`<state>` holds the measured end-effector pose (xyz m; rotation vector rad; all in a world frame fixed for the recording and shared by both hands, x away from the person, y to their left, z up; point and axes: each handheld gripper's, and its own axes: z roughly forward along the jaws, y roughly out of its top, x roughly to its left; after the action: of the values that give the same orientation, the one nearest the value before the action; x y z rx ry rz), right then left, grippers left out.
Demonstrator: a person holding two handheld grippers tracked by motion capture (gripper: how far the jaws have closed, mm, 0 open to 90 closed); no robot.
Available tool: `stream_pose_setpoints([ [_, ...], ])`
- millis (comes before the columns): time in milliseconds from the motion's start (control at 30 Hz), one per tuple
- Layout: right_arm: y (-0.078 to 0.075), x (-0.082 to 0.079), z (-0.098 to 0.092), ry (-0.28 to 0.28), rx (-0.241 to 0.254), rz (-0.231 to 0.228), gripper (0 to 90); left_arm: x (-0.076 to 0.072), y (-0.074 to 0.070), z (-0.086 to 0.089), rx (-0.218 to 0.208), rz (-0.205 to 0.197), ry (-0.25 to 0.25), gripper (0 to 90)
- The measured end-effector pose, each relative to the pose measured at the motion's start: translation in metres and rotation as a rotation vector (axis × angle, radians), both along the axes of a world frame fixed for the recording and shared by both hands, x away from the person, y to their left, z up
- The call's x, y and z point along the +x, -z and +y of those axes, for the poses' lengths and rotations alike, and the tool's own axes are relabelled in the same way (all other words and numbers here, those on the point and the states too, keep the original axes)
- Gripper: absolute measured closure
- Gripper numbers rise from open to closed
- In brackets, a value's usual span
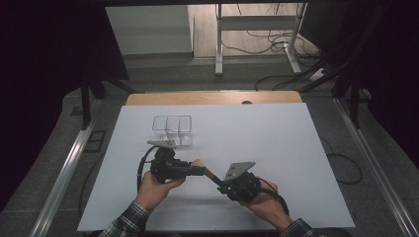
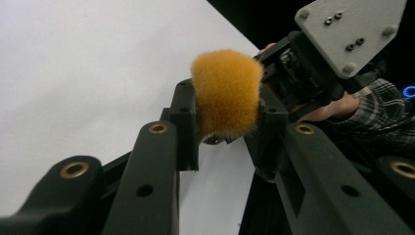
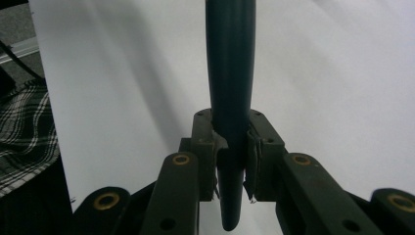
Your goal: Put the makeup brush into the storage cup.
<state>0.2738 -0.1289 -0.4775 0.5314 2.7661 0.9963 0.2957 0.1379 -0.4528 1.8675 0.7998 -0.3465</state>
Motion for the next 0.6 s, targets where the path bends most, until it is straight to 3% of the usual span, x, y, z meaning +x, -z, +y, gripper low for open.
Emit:
stream_pose_setpoints([
  [100,-0.0001,0.0007,0.0002,-0.001,0.006,0.015,73.4,-0.001,-0.0018,-0.0013,0.006,-0.006,0.008,70.3],
  [133,-0.0002,0.0011,0.0002,-0.002,0.013,0.026,68.5,-0.0018,-0.0024,-0.0018,0.017,-0.021,0.003,75.4],
  [200,-0.0013,0.0014,0.0001,-0.003,0.018,0.029,60.4,-0.0011,-0.002,-0.0014,0.011,-0.011,0.008,75.6],
  [367,-0.0025,0.0033,-0.0002,0.003,0.038,0.039,56.2,-0.0011,-0.0021,-0.0025,0.025,-0.012,0.015,75.6],
  [500,-0.0063,0.0047,-0.0006,0.016,0.089,0.051,47.4,-0.0017,-0.003,-0.0032,0.03,-0.016,0.01,75.7],
  [600,-0.0094,0.0052,0.0004,0.021,0.118,0.049,47.0,-0.0017,-0.0024,-0.0045,0.041,-0.014,0.016,75.6],
])
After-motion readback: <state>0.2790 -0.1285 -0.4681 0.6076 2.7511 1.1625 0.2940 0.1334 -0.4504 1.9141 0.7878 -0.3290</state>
